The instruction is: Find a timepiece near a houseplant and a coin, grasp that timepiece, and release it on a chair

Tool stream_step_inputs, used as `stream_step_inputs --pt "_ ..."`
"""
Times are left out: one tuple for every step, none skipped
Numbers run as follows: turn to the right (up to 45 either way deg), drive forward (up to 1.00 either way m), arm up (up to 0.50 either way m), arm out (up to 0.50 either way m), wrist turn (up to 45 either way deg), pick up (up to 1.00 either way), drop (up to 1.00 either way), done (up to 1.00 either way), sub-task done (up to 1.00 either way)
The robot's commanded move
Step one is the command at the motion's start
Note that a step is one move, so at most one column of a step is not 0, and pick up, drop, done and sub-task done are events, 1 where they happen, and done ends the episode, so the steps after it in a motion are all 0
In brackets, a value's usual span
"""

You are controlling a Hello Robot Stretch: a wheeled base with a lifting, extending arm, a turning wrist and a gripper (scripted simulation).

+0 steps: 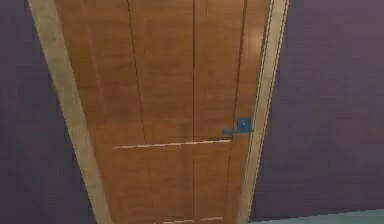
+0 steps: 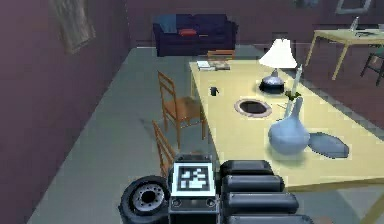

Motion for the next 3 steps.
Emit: stream_step_inputs --pt "-45.0 0.0 0.0 0.0 0.0 0.0 0.0 0.0 0.0" --pt "-42.0 0.0 0.0 0.0 0.0 0.0 0.0 0.0 0.0" --pt "45.0 0.0 0.0 0.0 0.0 0.0 0.0 0.0 0.0"
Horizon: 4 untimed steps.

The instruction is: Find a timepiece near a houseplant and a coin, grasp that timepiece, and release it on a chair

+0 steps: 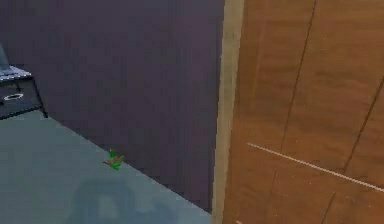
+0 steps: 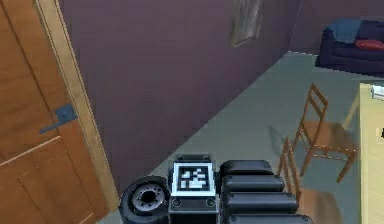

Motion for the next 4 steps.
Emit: stream_step_inputs --pt "45.0 0.0 0.0 0.0 0.0 0.0 0.0 0.0 0.0" --pt "39.0 0.0 0.0 0.0 0.0 0.0 0.0 0.0 0.0" --pt "0.0 0.0 0.0 0.48 0.0 0.0 0.0 0.0 0.0" --pt "0.0 0.0 0.0 0.0 45.0 0.0 0.0 0.0 0.0"
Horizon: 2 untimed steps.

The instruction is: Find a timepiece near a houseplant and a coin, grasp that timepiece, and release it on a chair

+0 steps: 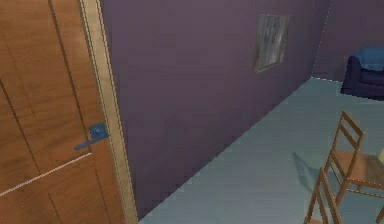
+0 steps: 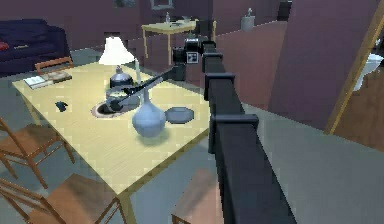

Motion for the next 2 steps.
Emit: stream_step_inputs --pt "0.0 0.0 0.0 0.0 45.0 0.0 0.0 0.0 0.0" --pt "0.0 0.0 0.0 0.0 45.0 0.0 0.0 0.0 0.0"
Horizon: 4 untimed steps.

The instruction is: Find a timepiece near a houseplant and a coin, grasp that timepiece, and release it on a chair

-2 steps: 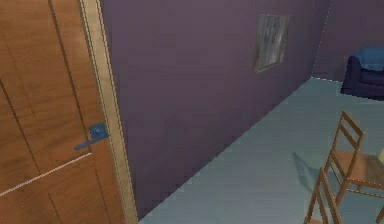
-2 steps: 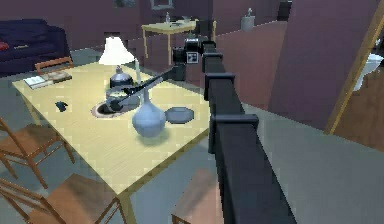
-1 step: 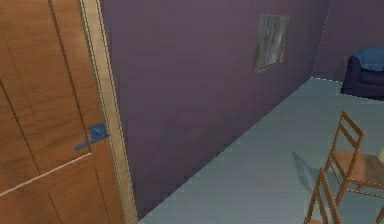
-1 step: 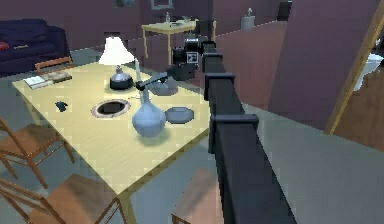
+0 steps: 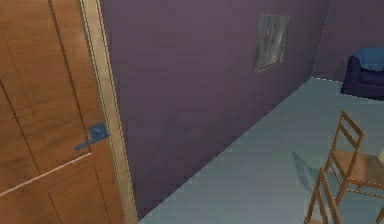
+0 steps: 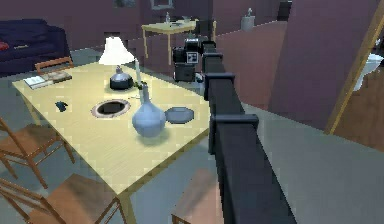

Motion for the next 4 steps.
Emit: stream_step_inputs --pt "0.0 0.0 0.0 0.0 27.0 0.0 0.0 0.0 0.0" --pt "0.0 0.0 -0.4 0.0 0.0 0.0 0.0 0.0 0.0" --pt "0.0 0.0 -0.32 0.0 0.0 0.0 0.0 0.0 0.0" --pt "0.0 0.0 0.0 0.0 0.0 0.0 1.0 0.0 0.0"
